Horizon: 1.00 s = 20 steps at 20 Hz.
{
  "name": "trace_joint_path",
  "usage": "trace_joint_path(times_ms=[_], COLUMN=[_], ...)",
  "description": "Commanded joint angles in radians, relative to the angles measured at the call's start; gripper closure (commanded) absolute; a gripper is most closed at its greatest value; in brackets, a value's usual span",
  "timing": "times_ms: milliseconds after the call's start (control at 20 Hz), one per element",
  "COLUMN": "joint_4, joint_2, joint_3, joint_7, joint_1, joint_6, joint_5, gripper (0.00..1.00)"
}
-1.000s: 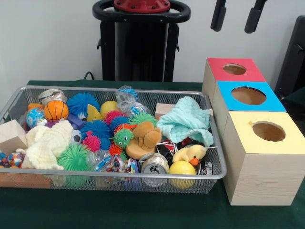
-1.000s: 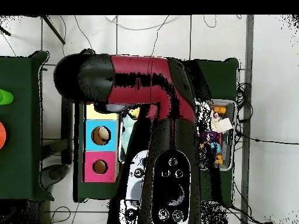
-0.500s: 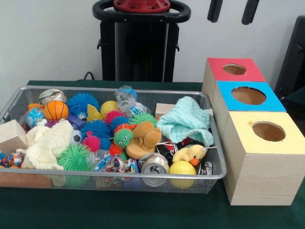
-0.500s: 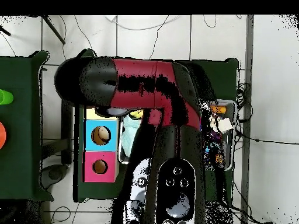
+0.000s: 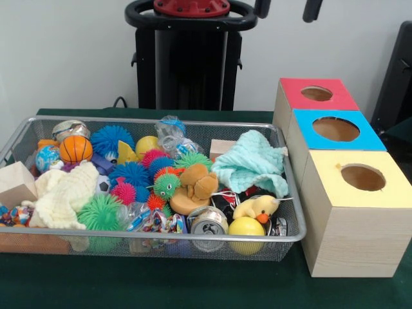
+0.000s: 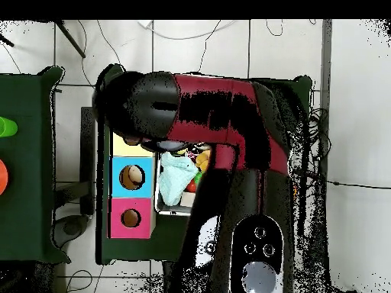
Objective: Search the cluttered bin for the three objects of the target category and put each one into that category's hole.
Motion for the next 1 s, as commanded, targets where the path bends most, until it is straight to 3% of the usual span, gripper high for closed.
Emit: trace_joint_path(times_ms=[50, 1000], joint_4=[0.179, 0.182], joint_2=[0.02, 0.052], joint_3=[0.051, 0.061], joint_7=[0.056, 0.061], joint_1=[-0.046, -0.057], joint_6=[-0.064, -0.145], joint_5=[0.0, -0.015], gripper=[0.0, 0.0])
